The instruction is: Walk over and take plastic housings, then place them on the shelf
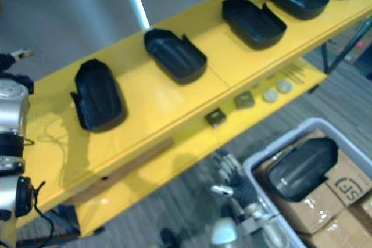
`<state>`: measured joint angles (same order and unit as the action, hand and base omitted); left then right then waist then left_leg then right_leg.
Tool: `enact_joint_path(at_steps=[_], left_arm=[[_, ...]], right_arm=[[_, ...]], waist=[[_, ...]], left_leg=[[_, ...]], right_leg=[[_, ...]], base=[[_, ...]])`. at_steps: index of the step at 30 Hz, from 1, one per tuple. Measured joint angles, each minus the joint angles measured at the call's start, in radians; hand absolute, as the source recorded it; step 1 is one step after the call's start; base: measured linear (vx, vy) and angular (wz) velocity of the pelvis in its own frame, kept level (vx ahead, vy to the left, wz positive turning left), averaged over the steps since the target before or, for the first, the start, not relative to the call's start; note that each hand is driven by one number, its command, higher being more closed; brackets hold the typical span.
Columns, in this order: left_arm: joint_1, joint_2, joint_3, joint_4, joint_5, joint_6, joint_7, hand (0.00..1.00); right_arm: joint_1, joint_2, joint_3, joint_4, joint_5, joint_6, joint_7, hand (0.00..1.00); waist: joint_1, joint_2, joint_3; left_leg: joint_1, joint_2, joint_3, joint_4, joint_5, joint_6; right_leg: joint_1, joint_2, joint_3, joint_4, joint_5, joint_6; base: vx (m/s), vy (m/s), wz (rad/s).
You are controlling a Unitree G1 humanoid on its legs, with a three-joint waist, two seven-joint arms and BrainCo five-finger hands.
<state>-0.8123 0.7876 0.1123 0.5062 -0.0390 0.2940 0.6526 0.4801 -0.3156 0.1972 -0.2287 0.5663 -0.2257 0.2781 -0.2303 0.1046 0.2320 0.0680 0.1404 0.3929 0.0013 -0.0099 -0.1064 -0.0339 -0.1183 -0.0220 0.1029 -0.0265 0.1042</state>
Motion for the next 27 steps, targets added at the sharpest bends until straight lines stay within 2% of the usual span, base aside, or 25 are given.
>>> enact_joint_path(at_steps=[1, 3, 5, 7, 9, 11, 13, 16, 17, 20, 22, 24, 25, 27], left_arm=[[0.000, 0.000, 0.003, -0.010, -0.002, -0.019, 0.013, 0.00], [0.007, 0.000, 0.007, -0.067, -0.004, -0.099, 0.054, 0.00], [0.035, 0.000, 0.027, -0.136, -0.006, -0.148, 0.065, 0.00], [0.109, -0.004, 0.078, -0.294, -0.005, -0.207, 0.072, 0.00], [0.217, -0.020, 0.134, -0.446, -0.005, -0.233, 0.072, 0.00], [0.348, -0.066, 0.200, -0.581, -0.005, -0.252, 0.064, 0.00], [0.546, -0.183, 0.282, -0.737, -0.004, -0.269, 0.048, 0.00], [0.737, -0.293, 0.344, -0.843, 0.002, -0.271, 0.030, 0.00], [0.817, -0.346, 0.367, -0.872, 0.003, -0.272, 0.020, 0.00], [0.968, -0.457, 0.417, -0.887, 0.002, -0.273, -0.013, 0.00], [1.035, -0.505, 0.432, -0.882, -0.004, -0.277, -0.042, 0.00], [1.099, -0.565, 0.434, -0.835, -0.022, -0.308, -0.070, 0.00], [1.109, -0.580, 0.432, -0.816, -0.031, -0.309, -0.075, 0.00], [1.144, -0.629, 0.432, -0.707, -0.063, -0.337, -0.073, 0.00]], right_arm=[[0.000, 0.001, 0.000, 0.000, 0.000, -0.015, -0.005, 0.00], [-0.009, 0.024, -0.016, -0.005, -0.020, -0.082, -0.047, 0.00], [-0.023, 0.044, -0.037, -0.038, -0.036, -0.107, -0.078, 0.00], [-0.046, 0.070, -0.076, -0.119, -0.070, -0.167, -0.137, 0.00], [-0.078, 0.078, -0.109, -0.182, -0.083, -0.208, -0.197, 0.00], [-0.119, 0.082, -0.158, -0.210, -0.113, -0.250, -0.262, 0.00], [-0.168, 0.092, -0.220, -0.224, -0.120, -0.280, -0.337, 0.00], [-0.216, 0.105, -0.251, -0.224, -0.143, -0.278, -0.372, 0.00], [-0.235, 0.112, -0.254, -0.224, -0.152, -0.275, -0.370, 0.00], [-0.287, 0.120, -0.253, -0.219, -0.159, -0.236, -0.366, 0.00], [-0.309, 0.120, -0.252, -0.206, -0.171, -0.209, -0.367, 0.00], [-0.334, 0.121, -0.231, -0.146, -0.199, -0.177, -0.375, 0.00], [-0.335, 0.122, -0.228, -0.134, -0.199, -0.166, -0.379, 0.00], [-0.341, 0.126, -0.200, -0.080, -0.197, -0.147, -0.392, 0.00]], waist=[[0.000, 0.002, -0.006], [0.001, 0.008, -0.033], [0.000, 0.011, -0.051], [-0.001, 0.010, -0.069], [0.005, 0.008, -0.080], [0.034, 0.005, -0.103], [0.083, -0.006, -0.137], [0.124, -0.032, -0.161], [0.150, -0.045, -0.172], [0.208, -0.065, -0.184], [0.224, -0.069, -0.186], [0.235, -0.073, -0.189], [0.241, -0.073, -0.189], [0.251, -0.070, -0.189]], left_leg=[[0.000, -0.001, 0.000, -0.002, 0.001, 0.000], [0.002, -0.010, -0.004, -0.020, 0.012, 0.002], [0.004, -0.013, -0.009, -0.032, 0.018, 0.002], [0.003, -0.012, -0.030, -0.034, 0.022, 0.001], [0.011, -0.012, -0.058, -0.043, 0.027, 0.000], [0.018, -0.012, -0.082, -0.048, 0.031, -0.002], [0.018, -0.013, -0.125, -0.056, 0.040, -0.004], [0.011, -0.014, -0.171, -0.067, 0.052, -0.007], [0.002, -0.016, -0.193, -0.069, 0.055, -0.008], [-0.009, -0.025, -0.233, -0.080, 0.068, -0.007], [-0.025, -0.031, -0.255, -0.080, 0.075, -0.004], [-0.036, -0.038, -0.276, -0.081, 0.081, -0.002], [-0.036, -0.039, -0.277, -0.081, 0.081, -0.001], [-0.036, -0.039, -0.279, -0.082, 0.081, -0.001]], right_leg=[[0.000, 0.000, -0.001, 0.000, 0.000, 0.000], [0.000, 0.000, -0.006, -0.005, 0.000, 0.001], [0.001, -0.001, -0.010, -0.006, 0.001, 0.001], [0.016, -0.002, -0.033, -0.009, 0.001, 0.001], [0.043, -0.003, -0.062, -0.018, -0.002, 0.002], [0.066, -0.002, -0.086, -0.032, -0.003, 0.002], [0.099, -0.002, -0.130, -0.051, -0.005, 0.001], [0.126, -0.001, -0.178, -0.071, -0.007, 0.001], [0.133, -0.001, -0.202, -0.078, -0.007, 0.000], [0.144, -0.006, -0.239, -0.084, -0.011, 0.003], [0.143, -0.011, -0.260, -0.084, -0.011, 0.003], [0.144, -0.015, -0.279, -0.083, -0.011, 0.004], [0.144, -0.016, -0.280, -0.083, -0.011, 0.004], [0.145, -0.017, -0.281, -0.083, -0.012, 0.004]], base=[[-0.01, -0.018, 0.06], [-0.01, -0.005, 0.06], [0.01, -0.002, 0.08], [0.01, -0.009, 0.21], [0.00, -0.019, 0.37], [0.02, -0.028, 0.41], [0.02, -0.029, 0.53], [-0.01, -0.025, 0.53], [-0.03, -0.028, 0.54], [-0.03, -0.008, 0.45], [-0.02, 0.010, 0.30], [-0.01, 0.009, 0.22], [-0.01, 0.006, 0.15], [0.00, 0.002, 0.02]])
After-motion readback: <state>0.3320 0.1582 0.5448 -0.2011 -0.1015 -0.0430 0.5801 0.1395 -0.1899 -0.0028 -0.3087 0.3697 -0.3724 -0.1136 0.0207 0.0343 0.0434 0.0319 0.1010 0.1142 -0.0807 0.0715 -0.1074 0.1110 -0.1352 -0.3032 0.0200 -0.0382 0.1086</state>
